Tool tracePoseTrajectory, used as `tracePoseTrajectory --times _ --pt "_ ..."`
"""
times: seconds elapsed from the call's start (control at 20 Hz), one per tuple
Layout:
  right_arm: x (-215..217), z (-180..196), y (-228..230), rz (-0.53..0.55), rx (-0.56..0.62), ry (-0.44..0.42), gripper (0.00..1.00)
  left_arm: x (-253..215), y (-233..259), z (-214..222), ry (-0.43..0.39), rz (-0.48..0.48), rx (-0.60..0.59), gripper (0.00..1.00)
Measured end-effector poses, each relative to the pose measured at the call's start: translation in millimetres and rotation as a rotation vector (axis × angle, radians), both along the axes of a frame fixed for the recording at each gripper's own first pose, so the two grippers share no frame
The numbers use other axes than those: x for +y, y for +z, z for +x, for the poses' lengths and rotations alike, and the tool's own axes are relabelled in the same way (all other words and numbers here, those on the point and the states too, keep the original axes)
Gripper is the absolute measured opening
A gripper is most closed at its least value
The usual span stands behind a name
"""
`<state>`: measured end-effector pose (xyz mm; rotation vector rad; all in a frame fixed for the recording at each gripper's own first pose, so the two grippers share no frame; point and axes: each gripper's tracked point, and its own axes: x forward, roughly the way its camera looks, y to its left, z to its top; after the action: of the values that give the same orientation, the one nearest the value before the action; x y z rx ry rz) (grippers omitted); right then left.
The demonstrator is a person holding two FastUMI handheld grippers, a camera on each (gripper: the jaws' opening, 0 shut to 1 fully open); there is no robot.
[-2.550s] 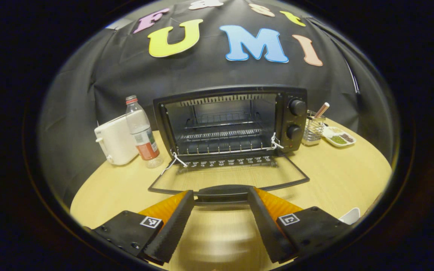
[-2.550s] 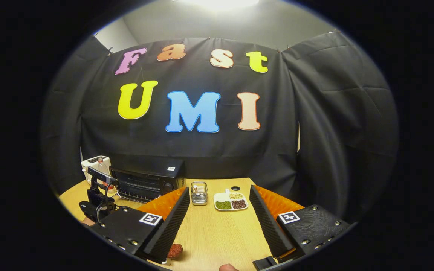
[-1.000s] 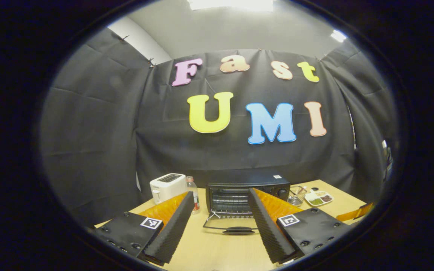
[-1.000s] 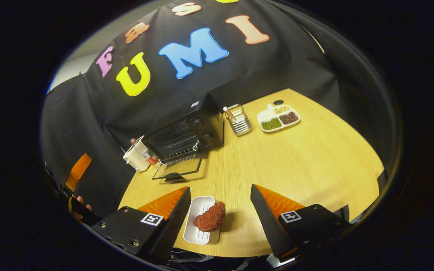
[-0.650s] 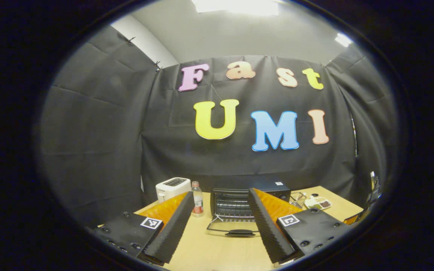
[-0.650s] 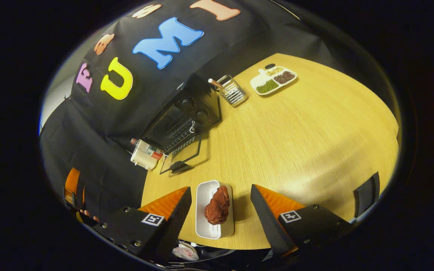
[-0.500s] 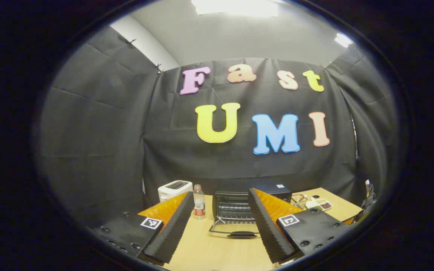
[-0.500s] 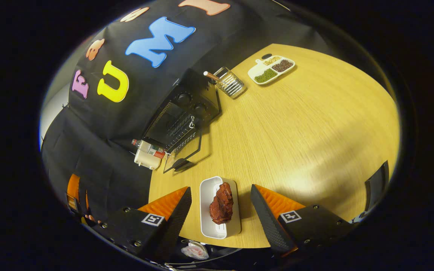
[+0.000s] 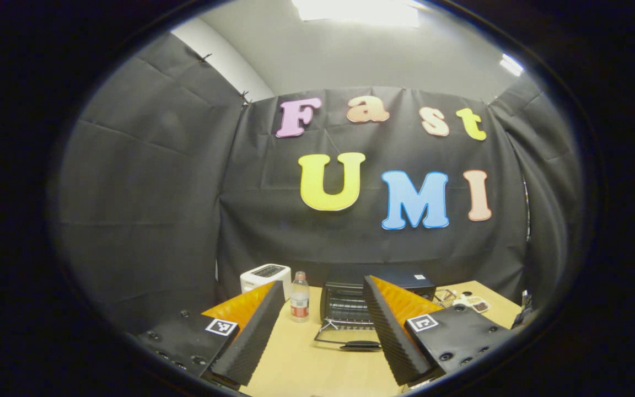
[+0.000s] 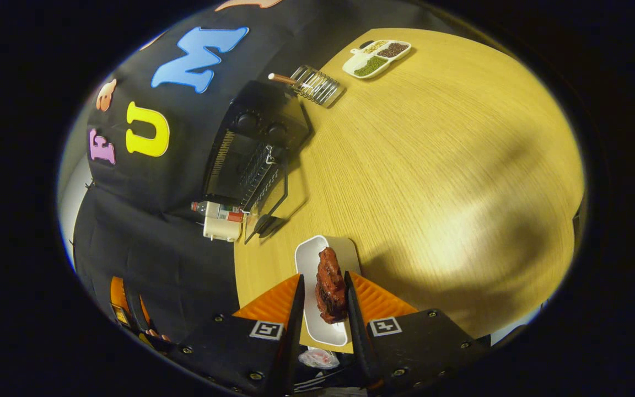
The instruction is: Open the electric oven with the left hand, put the food in, and close the electric oven.
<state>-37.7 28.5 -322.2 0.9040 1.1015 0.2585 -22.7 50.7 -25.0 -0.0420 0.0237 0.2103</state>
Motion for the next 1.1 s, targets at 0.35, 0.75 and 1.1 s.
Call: tracePoseTrajectory --times 0.35,0.75,1.1 --pt "-1.4 12.1 13.8 0.005 -0.025 -0.064 0.07 4.5 -4.1 12.8 -0.014 0.008 0.005 1.00" --pt "24.5 51.7 71.8 0.067 -0.130 -0.079 0.08 14.5 -8.0 34.9 -0.039 -0.009 0.001 1.00" --pt "63.6 95.6 95.7 0.055 -0.216 -0.031 0.07 43.2 -15.6 49.8 -0.019 -0.032 0.001 1.00"
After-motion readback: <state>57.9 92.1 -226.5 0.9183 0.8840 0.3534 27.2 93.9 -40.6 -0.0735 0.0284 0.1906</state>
